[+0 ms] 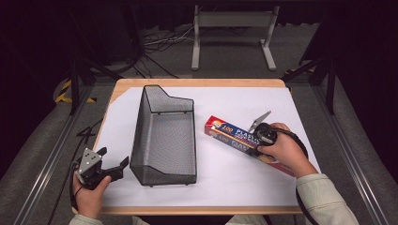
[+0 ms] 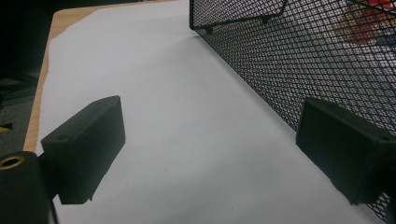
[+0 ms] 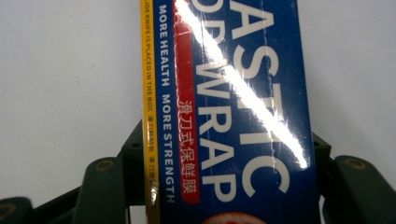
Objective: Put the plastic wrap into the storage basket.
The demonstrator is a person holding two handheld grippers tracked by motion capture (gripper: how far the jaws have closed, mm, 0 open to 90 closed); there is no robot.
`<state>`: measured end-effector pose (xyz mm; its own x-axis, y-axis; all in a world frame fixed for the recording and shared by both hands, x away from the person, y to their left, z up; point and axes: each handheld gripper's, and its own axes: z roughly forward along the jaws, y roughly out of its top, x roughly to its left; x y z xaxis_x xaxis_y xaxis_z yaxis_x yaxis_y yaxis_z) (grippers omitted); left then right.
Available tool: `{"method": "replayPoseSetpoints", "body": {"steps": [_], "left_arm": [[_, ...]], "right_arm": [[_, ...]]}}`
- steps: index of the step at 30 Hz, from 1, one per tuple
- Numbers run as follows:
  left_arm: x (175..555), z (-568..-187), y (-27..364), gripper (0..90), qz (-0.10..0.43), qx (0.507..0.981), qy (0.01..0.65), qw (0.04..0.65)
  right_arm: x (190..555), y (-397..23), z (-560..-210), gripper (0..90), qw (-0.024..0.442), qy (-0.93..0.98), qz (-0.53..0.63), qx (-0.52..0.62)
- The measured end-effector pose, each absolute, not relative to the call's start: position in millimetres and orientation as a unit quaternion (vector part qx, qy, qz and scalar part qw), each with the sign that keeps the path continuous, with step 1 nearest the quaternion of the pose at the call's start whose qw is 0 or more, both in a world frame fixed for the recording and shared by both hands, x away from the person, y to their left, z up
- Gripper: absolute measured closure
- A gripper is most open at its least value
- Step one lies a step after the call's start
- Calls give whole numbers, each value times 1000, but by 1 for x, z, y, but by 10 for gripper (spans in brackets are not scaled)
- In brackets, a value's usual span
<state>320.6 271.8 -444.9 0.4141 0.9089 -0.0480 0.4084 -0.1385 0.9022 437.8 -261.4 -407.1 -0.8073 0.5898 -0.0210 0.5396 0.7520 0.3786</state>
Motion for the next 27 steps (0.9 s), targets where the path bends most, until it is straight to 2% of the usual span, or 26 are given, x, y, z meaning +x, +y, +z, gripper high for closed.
{"method": "replayPoseSetpoints", "body": {"steps": [16,27], "left_arm": [[320,-444,272,92,272,702,469,461],[321,-444,272,92,271,702,468,462]], "right_arm": [[427,-264,-380,405,95,892,238,373],[419,-263,-362,410,108,832,279,467]]}}
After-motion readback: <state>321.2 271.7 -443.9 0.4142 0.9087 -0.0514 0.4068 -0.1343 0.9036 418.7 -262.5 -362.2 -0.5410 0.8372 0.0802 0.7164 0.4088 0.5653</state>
